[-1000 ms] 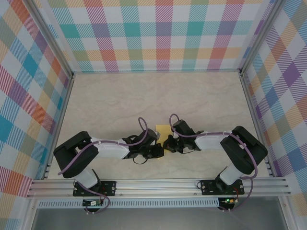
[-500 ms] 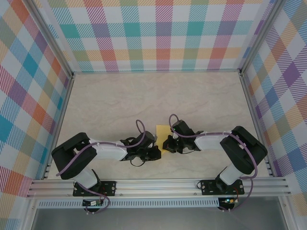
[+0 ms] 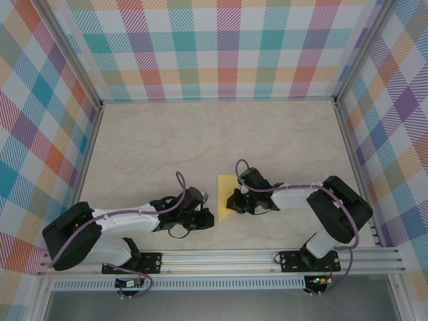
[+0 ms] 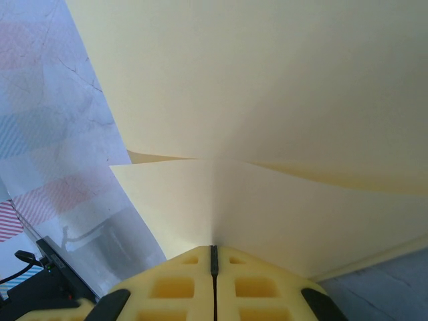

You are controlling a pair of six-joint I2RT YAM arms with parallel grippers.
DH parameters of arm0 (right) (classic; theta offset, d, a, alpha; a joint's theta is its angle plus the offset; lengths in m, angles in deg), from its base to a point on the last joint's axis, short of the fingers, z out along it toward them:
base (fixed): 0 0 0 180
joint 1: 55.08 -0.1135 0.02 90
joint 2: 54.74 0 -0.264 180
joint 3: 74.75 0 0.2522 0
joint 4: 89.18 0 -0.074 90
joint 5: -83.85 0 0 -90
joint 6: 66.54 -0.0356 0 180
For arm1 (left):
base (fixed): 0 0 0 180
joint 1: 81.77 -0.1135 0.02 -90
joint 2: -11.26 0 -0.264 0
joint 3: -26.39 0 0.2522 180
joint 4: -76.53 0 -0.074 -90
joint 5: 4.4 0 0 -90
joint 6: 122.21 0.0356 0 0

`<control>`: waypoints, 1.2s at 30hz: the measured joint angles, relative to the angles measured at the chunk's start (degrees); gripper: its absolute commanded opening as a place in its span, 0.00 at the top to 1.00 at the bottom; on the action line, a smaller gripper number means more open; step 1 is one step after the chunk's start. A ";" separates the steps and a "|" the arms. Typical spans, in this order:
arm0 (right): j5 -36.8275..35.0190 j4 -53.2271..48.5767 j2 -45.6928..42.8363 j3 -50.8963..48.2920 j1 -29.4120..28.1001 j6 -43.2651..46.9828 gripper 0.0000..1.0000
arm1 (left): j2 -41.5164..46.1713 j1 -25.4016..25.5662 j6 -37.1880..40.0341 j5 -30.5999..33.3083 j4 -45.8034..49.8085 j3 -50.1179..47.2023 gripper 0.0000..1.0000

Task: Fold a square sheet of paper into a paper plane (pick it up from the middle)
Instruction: Third fold the triangle at the center of the table.

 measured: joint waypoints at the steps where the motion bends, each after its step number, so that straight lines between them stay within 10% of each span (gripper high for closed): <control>1: 0.00 -0.02 0.00 0.00 0.00 0.00 0.93 | 0.70 0.00 0.00 0.37 0.20 0.50 0.87; 36: -1.05 -3.28 -3.15 2.67 0.00 0.02 0.93 | -15.17 0.00 1.57 5.55 -6.67 5.57 0.92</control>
